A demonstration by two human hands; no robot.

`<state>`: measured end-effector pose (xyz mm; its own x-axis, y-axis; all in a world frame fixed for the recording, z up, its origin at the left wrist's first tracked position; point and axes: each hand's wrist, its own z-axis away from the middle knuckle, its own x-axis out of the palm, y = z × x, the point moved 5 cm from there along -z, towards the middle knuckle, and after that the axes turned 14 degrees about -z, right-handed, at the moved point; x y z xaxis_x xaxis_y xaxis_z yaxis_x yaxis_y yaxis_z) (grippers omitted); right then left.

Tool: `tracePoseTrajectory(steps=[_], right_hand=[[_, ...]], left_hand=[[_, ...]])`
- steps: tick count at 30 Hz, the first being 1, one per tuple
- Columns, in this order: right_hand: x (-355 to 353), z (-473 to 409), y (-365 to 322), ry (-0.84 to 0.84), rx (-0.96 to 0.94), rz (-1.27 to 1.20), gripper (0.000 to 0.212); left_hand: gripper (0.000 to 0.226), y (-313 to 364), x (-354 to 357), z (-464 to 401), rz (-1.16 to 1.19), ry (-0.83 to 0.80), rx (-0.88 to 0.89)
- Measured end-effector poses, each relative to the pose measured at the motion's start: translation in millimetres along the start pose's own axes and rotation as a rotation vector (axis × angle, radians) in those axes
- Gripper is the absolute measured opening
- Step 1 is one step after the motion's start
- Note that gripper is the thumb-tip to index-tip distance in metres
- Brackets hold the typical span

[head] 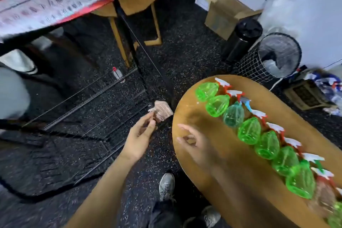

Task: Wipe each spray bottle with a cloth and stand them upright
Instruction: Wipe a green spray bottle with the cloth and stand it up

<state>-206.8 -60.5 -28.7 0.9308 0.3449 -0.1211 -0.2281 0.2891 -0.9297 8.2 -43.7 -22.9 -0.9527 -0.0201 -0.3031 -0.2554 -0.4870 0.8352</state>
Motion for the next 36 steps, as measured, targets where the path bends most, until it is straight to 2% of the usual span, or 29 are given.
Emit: tracePoseTrajectory(steps=[2, 5, 9, 13, 19, 22, 24, 27, 28, 30, 33, 36], right_hand=[[10, -21, -5, 0.002, -0.018, -0.007, 0.034], [23, -57, 11, -0.042, -0.007, 0.104, 0.048], [32, -77, 27, -0.137, 0.087, 0.181, 0.044], [33, -79, 25, -0.066, 0.082, 0.080, 0.034], [8, -50, -2, 0.067, -0.169, 0.013, 0.029], [-11, -25, -16, 0.097, -0.259, 0.014, 0.033], [-31, -5, -20, 0.147, -0.313, -0.005, 0.031], [-67, 29, -13, 0.236, -0.336, 0.013, 0.009], [-80, 42, -6, 0.271, -0.326, 0.035, 0.004], [-109, 67, 16, 0.322, -0.293, 0.053, 0.013], [-154, 97, 58, 0.402, -0.304, 0.055, 0.013], [-200, 128, 108, 0.504, -0.304, 0.002, 0.027]], left_hand=[[0.035, 0, -2, -12, 0.012, -0.006, -0.023], [0.032, -7, -2, -31, 0.040, -0.037, -0.022], [0.034, -17, 2, -40, 0.060, -0.040, -0.034], [0.035, -22, 0, -40, 0.095, -0.067, -0.039], [0.025, 4, -7, -25, 0.090, 0.018, 0.025], [0.024, 29, 5, -11, 0.003, 0.018, 0.168], [0.025, 46, 24, -1, -0.112, 0.012, 0.312], [0.034, 65, 72, 17, -0.312, -0.017, 0.522], [0.039, 66, 94, 23, -0.349, -0.061, 0.544], [0.047, 63, 146, 34, -0.371, -0.184, 0.538], [0.049, 38, 223, 41, -0.334, -0.387, 0.497], [0.031, 5, 295, 44, -0.297, -0.522, 0.521]])
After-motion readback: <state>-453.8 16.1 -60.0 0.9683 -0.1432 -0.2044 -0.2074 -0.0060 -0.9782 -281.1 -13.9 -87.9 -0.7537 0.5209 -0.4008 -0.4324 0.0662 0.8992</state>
